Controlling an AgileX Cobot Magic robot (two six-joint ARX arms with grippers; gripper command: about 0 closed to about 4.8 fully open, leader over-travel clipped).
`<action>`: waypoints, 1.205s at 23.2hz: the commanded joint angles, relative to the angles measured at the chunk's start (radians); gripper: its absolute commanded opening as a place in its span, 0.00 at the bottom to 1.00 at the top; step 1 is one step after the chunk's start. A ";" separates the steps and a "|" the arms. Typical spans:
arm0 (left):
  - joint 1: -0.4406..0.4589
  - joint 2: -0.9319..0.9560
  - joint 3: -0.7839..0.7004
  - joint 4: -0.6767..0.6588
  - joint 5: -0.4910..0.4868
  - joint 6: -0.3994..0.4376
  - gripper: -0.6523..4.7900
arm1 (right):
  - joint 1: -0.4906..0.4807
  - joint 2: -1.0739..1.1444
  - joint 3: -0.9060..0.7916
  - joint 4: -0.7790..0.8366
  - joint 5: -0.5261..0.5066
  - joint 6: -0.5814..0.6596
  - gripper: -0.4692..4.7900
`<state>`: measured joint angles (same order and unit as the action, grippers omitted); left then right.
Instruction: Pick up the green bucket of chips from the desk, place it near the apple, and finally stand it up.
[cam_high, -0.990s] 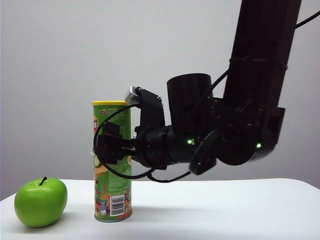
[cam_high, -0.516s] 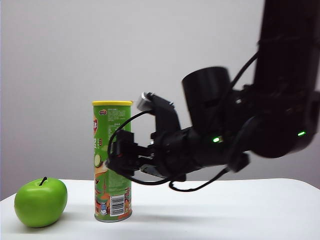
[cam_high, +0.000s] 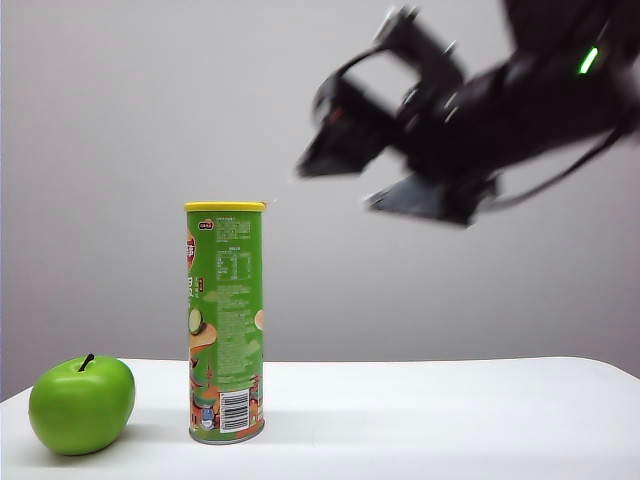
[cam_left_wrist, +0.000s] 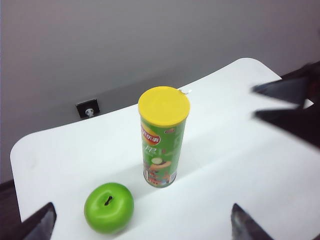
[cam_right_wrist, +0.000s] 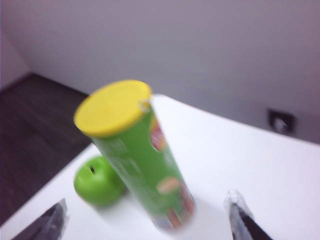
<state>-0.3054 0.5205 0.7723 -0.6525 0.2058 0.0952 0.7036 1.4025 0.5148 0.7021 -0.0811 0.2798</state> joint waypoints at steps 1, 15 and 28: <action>0.001 0.000 0.003 -0.034 -0.011 -0.026 1.00 | -0.019 -0.224 -0.001 -0.360 0.005 -0.024 1.00; 0.001 -0.179 -0.036 -0.100 -0.183 -0.019 0.86 | -0.305 -0.978 -0.002 -0.946 0.264 -0.134 0.75; 0.001 -0.258 -0.349 0.465 -0.253 -0.097 0.31 | -0.741 -1.106 -0.092 -0.822 -0.021 -0.196 0.28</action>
<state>-0.3054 0.2428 0.4419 -0.2722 -0.0422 -0.0353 -0.0204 0.2955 0.4385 -0.1860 -0.0559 0.0616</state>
